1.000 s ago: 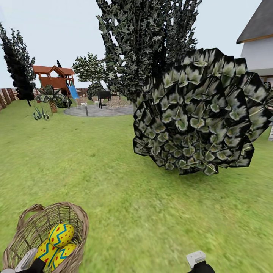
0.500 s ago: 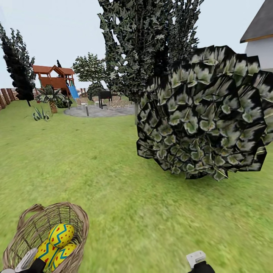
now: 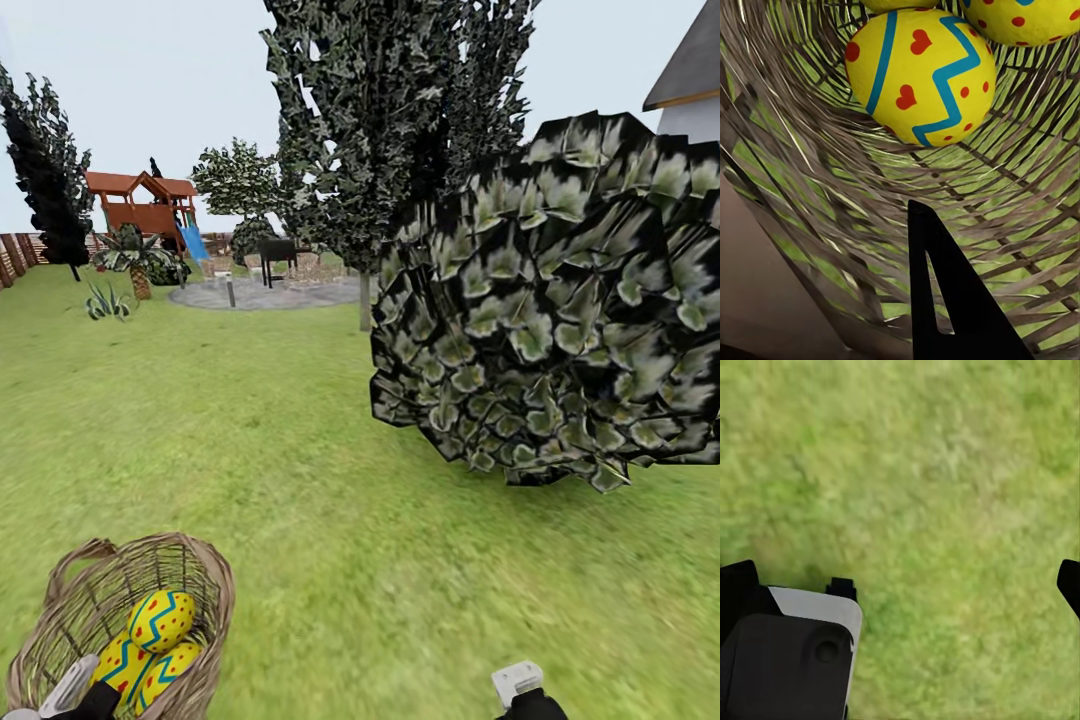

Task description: Take the three Easter eggs out of the wicker basket on the lawn in the garden, then place them on the lawn next to a single tree (choose any tree) so that all three eggs are next to the same tree and none are left in the basket.

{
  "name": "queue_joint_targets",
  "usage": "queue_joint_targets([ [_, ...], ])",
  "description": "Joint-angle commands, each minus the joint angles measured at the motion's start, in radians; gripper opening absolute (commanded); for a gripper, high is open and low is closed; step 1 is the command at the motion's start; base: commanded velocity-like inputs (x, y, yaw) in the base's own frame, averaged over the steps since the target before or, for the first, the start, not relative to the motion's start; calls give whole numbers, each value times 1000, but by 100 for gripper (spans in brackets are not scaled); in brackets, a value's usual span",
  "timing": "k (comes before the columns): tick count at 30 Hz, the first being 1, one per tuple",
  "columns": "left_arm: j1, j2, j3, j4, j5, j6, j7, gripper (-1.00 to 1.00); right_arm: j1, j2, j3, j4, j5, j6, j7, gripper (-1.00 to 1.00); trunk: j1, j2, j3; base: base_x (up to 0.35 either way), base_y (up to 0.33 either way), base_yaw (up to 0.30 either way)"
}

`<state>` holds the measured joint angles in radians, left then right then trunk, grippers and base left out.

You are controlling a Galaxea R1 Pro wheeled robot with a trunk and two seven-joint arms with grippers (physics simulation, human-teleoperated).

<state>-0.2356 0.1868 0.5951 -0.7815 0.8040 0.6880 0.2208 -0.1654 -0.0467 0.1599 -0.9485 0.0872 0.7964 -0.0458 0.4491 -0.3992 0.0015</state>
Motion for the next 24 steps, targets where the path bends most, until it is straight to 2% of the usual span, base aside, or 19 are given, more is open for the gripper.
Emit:
queue_joint_targets([
  [1,-1,-1,2,-1,18,1,8,-100,0,-1,3,-1,6,6,0,100,1,-1,0,297,190,0],
  [24,-1,-5,2,-1,18,-1,8,-100,0,-1,-3,-2,2,6,-2,100,1,-1,0,297,190,1],
])
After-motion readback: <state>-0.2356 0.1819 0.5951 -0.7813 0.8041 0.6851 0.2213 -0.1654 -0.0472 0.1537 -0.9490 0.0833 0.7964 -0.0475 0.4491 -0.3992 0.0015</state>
